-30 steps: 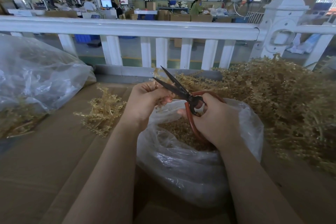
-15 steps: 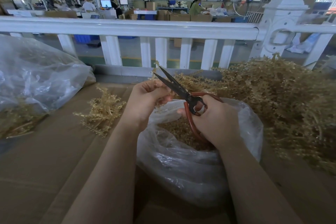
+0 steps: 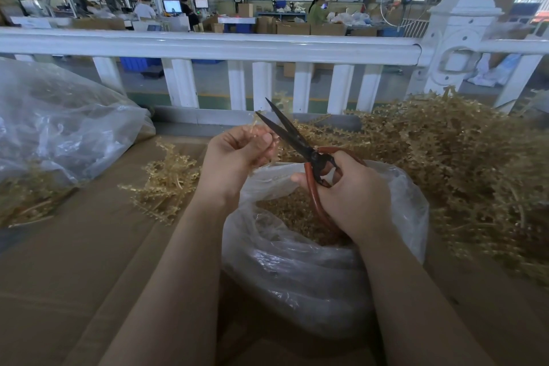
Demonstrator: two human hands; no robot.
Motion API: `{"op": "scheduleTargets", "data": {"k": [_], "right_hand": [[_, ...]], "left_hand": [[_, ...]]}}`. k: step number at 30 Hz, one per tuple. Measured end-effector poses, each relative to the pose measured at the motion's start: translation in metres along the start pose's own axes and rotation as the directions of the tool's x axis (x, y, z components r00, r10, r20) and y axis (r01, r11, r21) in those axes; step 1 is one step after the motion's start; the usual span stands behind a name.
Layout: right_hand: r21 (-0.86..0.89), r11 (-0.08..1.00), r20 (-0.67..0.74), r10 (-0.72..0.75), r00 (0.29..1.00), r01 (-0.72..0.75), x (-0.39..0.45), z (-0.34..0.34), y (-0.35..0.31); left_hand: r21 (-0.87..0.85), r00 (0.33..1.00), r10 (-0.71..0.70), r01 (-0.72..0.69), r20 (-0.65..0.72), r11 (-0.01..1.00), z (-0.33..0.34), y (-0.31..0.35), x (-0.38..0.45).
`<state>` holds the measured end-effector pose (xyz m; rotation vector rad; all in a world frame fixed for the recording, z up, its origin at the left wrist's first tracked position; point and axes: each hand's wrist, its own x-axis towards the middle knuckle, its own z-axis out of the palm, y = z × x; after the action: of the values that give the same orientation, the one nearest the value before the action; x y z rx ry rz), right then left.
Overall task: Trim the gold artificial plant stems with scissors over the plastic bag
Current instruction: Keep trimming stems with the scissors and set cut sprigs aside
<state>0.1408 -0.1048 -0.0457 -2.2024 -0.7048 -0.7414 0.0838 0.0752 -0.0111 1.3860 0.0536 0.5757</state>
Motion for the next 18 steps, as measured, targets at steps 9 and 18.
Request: {"op": "scheduleTargets", "data": {"k": [9,18], "right_hand": [[-0.03,1.0,0.073,0.006,0.997,-0.004,0.002,-0.002,-0.001],[-0.085,0.996,0.024,-0.021,0.999,0.023,0.001,-0.002,-0.001]], "left_hand": [[0.001,0.993,-0.028,0.028,0.11,1.0,0.0,0.001,-0.002],[0.004,0.989,-0.084,0.084,0.123,0.996,0.009,0.002,-0.004]]}}
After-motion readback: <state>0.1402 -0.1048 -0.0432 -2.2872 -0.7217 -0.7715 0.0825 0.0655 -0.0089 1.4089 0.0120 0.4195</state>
